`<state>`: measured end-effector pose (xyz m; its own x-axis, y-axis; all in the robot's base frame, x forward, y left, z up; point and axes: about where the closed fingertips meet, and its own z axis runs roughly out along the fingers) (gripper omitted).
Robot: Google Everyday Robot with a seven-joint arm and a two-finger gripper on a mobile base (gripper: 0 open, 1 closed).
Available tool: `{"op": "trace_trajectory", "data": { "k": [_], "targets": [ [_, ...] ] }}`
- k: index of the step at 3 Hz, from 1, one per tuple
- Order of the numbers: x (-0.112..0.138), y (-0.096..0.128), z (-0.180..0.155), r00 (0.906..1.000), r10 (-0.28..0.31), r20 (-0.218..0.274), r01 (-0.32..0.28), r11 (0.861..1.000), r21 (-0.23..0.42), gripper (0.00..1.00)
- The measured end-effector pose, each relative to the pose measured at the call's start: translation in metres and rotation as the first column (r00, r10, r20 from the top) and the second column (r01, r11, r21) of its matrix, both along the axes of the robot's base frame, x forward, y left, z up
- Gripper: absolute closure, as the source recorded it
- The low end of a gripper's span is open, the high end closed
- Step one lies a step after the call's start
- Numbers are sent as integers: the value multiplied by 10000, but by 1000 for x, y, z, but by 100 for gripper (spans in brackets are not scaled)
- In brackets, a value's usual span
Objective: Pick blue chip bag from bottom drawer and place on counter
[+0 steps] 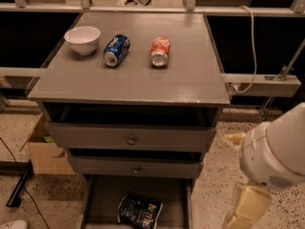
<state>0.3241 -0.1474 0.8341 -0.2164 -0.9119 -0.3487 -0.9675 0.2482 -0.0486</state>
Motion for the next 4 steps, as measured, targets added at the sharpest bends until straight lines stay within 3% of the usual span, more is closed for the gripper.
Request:
{"op": "trace_trajectory", "data": {
  "k": [1,2,3,4],
  "targets": [
    [-15,10,-29,9988,198,-442,-187,9995,247,0],
    [-18,10,-35,9985,213,-511,-202,9995,229,0],
    [-24,22,-63,9981,330,-522,-329,9995,35,0],
    [-4,47,-133,9975,319,-623,-339,9989,-322,0]
  ]
}}
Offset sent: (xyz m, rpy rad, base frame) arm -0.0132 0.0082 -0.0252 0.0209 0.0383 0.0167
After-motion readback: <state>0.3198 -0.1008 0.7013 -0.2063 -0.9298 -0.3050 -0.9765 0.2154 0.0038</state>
